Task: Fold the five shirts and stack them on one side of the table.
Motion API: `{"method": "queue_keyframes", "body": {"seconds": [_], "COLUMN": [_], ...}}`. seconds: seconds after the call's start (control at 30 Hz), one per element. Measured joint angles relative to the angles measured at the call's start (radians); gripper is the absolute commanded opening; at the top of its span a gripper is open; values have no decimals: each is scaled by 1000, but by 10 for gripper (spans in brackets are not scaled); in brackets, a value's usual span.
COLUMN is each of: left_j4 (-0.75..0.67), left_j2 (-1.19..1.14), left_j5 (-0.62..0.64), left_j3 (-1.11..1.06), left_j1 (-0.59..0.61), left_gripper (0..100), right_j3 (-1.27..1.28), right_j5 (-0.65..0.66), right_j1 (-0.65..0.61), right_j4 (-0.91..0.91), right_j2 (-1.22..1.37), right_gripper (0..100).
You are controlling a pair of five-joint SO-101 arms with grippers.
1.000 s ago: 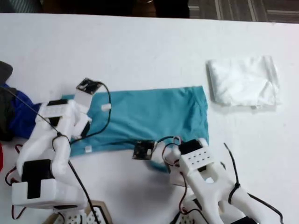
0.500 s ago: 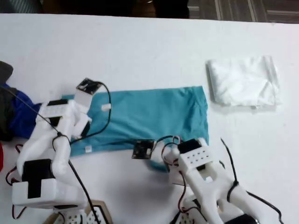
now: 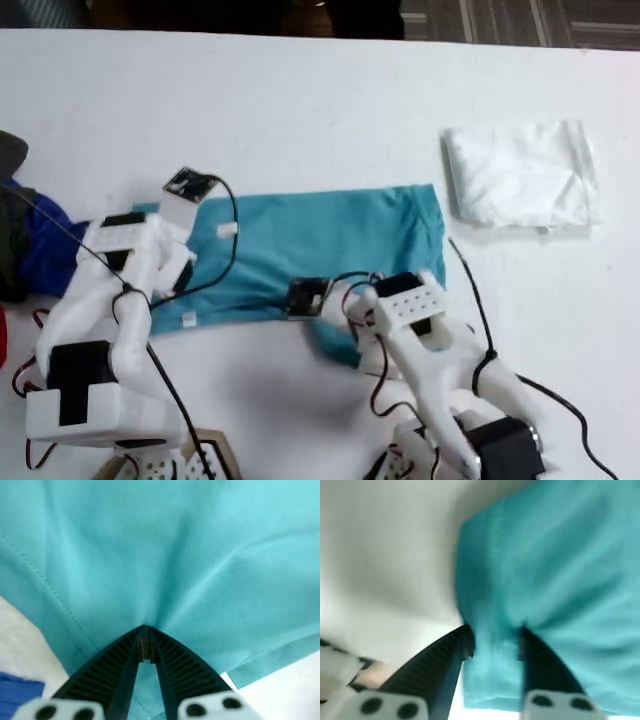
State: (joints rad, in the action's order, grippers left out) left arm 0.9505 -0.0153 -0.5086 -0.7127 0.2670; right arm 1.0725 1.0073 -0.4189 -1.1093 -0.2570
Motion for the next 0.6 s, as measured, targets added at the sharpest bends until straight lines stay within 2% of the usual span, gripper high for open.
{"method": "queue_keyframes", "body": {"seconds": [0.17, 0.3, 0.5, 0.6], "left_j4": [0, 0, 0, 0], "left_j2": [0, 0, 0, 0], "left_j5": [0, 0, 0, 0], "left_j3": [0, 0, 0, 0], "left_j1": [0, 0, 0, 0], "left_gripper": [26, 26, 26, 26], "right_j3": [-21, -106, -388, -523], "right_j5": [0, 0, 3, 6], "right_j1": [0, 25, 104, 133], "right_j4": [-2, -69, -279, -318], "right_j2": [14, 43, 60, 64], "right_gripper": [19, 19, 19, 19]}}
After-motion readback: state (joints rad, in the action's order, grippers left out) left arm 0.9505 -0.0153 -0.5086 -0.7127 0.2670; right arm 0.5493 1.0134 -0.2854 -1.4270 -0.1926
